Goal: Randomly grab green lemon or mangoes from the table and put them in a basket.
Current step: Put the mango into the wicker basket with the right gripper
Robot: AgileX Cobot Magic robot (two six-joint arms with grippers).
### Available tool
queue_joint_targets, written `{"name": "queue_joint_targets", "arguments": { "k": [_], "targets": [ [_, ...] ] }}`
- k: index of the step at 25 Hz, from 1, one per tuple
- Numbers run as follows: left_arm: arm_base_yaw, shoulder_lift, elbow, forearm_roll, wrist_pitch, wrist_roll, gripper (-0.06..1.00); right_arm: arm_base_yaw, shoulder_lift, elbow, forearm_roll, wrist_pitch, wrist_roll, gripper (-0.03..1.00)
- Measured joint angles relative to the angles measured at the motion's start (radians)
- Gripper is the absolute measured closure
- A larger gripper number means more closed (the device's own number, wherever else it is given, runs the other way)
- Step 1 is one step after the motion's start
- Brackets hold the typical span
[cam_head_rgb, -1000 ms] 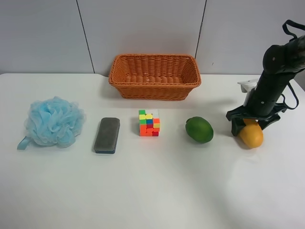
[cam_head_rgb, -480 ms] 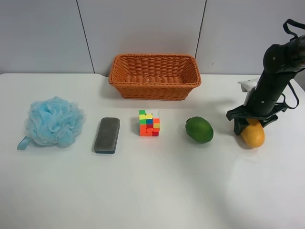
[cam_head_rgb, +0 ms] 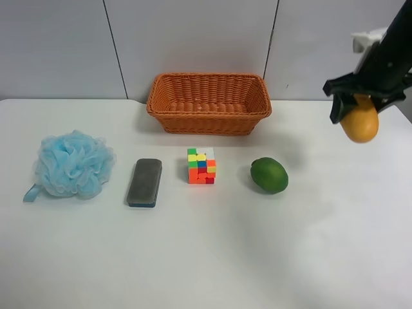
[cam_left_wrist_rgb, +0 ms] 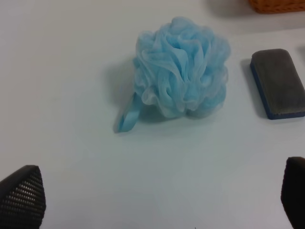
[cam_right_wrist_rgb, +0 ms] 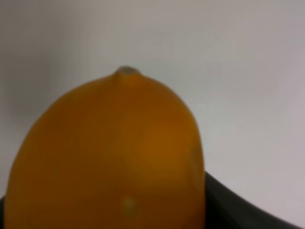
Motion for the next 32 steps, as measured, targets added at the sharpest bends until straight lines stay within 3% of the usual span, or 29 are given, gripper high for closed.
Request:
{"name": "queue_joint_targets", "arguments": {
  "k": [4,13,18,26,32],
  "targets": [
    [0.000,0.000,0.000,0.000,0.000,0.000,-0.05,0.043,-0.006,-0.170,0.009,0.072,0.000,0.35],
    [0.000,0.000,0.000,0.000,0.000,0.000,-0.05,0.205,0.084,-0.411,0.009,0.040,0.001,0.35],
    [0.000,0.000,0.000,0.000,0.000,0.000,-0.05,0.271,0.208,-0.444,0.012,-0.109,0.001,0.35],
    [0.000,0.000,0.000,0.000,0.000,0.000,-0.05,0.307,0.365,-0.444,0.019,-0.417,0.001,0.35],
    [0.000,0.000,0.000,0.000,0.000,0.000,-0.05,0.308,0.461,-0.444,0.019,-0.530,0.001,0.35]
  ]
}}
